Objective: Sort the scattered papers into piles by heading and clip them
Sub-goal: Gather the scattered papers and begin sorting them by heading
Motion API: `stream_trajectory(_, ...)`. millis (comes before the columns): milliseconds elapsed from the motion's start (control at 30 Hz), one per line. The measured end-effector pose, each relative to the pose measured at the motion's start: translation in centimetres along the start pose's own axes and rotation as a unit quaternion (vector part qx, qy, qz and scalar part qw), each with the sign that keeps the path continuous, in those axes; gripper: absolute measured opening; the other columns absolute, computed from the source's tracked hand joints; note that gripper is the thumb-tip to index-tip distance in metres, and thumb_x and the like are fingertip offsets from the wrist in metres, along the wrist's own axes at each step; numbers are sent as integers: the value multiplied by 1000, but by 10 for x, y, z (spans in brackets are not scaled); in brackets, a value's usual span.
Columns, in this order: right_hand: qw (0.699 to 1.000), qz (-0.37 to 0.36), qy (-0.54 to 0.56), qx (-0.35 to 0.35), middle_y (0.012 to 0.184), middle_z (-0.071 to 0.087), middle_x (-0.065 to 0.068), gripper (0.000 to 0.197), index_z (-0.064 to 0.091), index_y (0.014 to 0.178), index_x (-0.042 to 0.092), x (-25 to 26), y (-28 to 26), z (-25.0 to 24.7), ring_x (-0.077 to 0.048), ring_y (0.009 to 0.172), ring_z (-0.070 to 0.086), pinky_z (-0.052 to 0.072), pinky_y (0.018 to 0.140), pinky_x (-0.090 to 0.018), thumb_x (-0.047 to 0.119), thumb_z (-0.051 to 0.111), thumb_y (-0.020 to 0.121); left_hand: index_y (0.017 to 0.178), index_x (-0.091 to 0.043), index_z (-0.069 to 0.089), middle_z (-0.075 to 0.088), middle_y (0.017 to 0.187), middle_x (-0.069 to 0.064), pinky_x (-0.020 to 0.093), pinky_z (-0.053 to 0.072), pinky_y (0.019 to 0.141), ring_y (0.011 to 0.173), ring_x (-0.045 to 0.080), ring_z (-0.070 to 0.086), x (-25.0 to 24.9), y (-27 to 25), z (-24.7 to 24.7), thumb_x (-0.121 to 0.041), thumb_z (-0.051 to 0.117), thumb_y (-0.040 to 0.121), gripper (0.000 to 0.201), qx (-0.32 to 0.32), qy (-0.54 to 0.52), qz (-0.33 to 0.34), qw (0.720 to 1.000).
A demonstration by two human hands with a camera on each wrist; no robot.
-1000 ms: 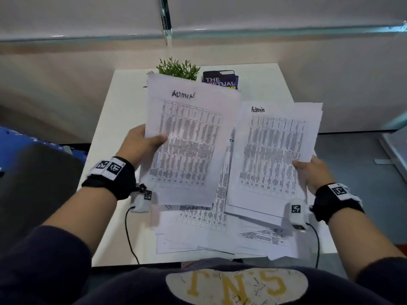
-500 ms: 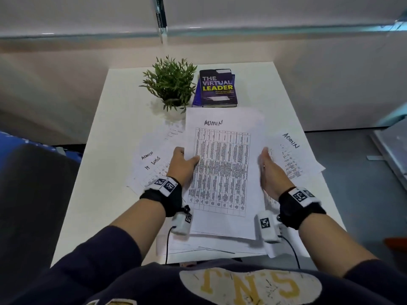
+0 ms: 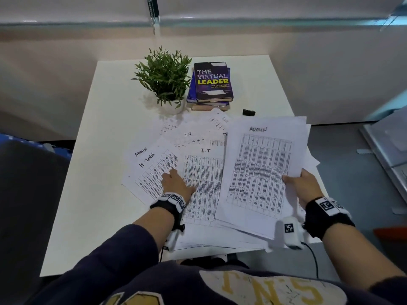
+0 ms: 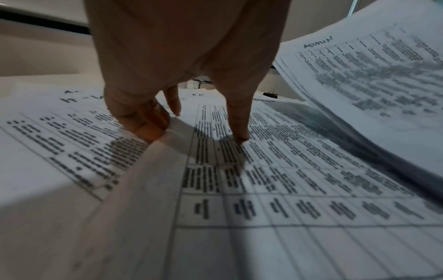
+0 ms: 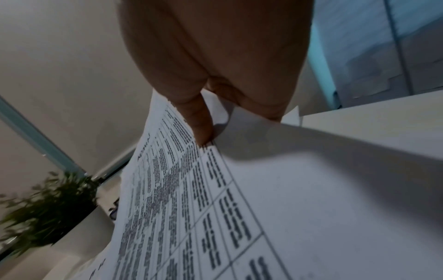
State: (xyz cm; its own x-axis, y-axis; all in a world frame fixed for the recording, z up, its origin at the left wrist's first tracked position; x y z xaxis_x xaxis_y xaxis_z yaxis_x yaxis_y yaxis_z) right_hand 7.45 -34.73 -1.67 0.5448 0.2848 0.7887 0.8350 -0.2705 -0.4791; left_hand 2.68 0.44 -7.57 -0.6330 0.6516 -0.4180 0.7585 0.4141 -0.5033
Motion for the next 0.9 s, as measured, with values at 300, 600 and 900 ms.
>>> stream_trajectory(300,998,9,43,-41,111,66,-8,36,61,124,11,0,1,-23,-28,104,62,46,101,-44,4,65,89,114,-11,56,66,86,8,26,44,45,58,15,58,-28,-10,3,-12,54,95,18,10,-143,100,985)
stream_trajectory(600,996,14,71,-58,112,67,-8,39,61,124,14,-4,1,-42,-30,109,62,45,103,-47,3,66,87,83,-4,58,57,85,10,23,39,47,58,16,49,-60,-12,28,-22,59,96,23,-5,-118,166,979)
stream_trajectory(900,998,12,64,-15,116,68,-8,34,63,117,20,-5,-10,-25,-29,107,62,45,101,-45,0,62,89,82,-1,69,68,96,16,36,61,65,77,28,68,-76,25,29,-27,66,86,26,-8,-105,80,991)
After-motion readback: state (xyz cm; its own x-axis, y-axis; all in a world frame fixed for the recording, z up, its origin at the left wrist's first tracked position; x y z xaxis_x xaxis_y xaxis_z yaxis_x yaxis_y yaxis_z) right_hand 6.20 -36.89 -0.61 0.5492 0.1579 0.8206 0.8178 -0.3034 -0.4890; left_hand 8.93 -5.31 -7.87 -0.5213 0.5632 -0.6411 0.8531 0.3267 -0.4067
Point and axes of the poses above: each hand's wrist, its own y-axis towards the middle knuckle, its own z-axis out of the palm, x = y × z, the point moved 2 cm from there along y, towards the middle knuckle
